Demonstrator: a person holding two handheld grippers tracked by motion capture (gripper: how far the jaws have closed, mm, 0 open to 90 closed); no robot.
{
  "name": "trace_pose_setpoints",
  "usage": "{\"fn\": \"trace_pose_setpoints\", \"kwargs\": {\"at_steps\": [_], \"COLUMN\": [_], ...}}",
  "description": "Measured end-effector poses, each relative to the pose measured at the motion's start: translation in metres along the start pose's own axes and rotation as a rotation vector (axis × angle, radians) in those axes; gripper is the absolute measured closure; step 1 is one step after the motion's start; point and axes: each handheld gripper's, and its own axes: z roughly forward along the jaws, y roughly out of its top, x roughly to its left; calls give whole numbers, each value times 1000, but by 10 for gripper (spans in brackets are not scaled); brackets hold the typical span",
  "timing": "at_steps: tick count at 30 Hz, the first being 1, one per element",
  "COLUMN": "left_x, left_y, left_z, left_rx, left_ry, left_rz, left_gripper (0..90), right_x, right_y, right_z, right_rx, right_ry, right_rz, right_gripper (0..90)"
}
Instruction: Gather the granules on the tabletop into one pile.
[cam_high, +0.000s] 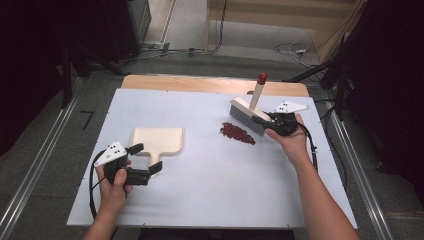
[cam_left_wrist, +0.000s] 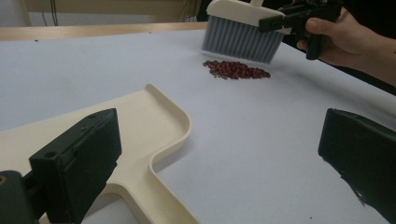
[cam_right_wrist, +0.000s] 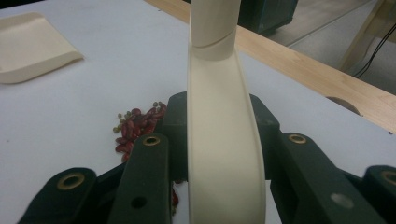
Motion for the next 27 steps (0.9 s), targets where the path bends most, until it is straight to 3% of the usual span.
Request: {"fn": "trace_pose_setpoints", "kwargs": {"at_steps": [4,10,14,17,20,23,27], "left_x": [1,1,0,0,0,0,-1], "left_y": [0,0,0,0,0,0,0], "left_z": [0,0,0,0,0,1,0], "left_rx": [-3,-3,0,1,1,1,1], "left_ry": [0,-1,0,1,2,1,0], "left_rz": [0,-1,1,1,1,2,5], "left_gripper": [0,0,0,0,0,0,0], "right_x": [1,7,7,11,29,62,93], "right_y": [-4,-3,0,7,17,23,20], "right_z": [9,7,1,-7,-14,-14,-6], "right_rx": [15,19,7,-44,-75,-71,-78], "right_ry": [11,75,59,33,13,-3,-11], "right_rz": [-6,-24,-24,-11,-16,-59,22], "right_gripper": [658,658,658,658,658,657,657]}}
